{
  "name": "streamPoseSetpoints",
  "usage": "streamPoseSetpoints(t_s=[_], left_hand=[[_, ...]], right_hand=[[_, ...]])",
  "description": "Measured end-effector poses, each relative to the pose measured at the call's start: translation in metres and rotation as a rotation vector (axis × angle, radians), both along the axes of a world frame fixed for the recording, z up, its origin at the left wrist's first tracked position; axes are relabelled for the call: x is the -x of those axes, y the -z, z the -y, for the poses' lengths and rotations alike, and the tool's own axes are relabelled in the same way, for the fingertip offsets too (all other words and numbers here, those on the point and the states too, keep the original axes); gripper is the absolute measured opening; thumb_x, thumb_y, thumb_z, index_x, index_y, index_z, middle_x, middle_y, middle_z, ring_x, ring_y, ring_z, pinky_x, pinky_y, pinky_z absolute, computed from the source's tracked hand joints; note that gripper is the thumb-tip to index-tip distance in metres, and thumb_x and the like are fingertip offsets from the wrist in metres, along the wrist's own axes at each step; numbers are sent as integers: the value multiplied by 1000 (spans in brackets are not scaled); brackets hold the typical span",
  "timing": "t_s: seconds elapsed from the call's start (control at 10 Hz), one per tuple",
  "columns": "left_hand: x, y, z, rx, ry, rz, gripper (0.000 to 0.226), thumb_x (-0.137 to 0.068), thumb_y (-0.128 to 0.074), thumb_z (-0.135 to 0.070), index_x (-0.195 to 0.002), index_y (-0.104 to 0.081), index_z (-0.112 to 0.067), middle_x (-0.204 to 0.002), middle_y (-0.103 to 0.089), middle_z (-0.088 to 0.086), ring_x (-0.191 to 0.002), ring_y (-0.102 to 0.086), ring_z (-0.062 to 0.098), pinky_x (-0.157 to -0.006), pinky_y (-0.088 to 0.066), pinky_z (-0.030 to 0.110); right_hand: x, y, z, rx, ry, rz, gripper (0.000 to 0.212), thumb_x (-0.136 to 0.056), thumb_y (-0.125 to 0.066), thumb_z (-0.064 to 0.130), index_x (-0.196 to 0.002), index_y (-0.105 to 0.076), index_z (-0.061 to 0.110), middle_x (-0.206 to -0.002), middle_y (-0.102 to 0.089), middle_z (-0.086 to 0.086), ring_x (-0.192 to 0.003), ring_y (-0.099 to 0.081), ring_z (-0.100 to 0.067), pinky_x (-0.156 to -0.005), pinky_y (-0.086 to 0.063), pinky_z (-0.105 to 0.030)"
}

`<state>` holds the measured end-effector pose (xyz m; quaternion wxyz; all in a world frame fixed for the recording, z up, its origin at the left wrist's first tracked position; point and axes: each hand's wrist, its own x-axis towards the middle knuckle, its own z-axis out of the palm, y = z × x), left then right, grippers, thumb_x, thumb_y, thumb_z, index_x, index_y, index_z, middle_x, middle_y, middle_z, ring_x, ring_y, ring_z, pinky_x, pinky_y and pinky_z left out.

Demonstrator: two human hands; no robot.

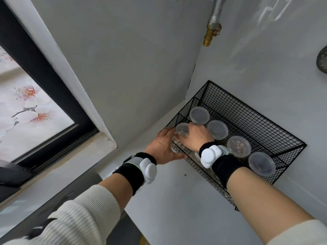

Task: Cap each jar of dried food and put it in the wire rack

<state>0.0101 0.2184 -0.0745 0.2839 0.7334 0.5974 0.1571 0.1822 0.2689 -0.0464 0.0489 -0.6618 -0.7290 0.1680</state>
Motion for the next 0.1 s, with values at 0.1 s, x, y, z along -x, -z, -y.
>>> streamPoseSetpoints(t_s=[0.1], left_hand=[[4,-6,1,-15,10,-46,103,-78,-74,-72,-158,-33,-21,-158,-39,6,-145,-38,27,-116,-40,42]], right_hand=[[-8,-7,1,65,-17,-6,62,-93,-66,66,-123,-60,11,-106,-71,-10,-93,-71,-30,-69,-49,-34]])
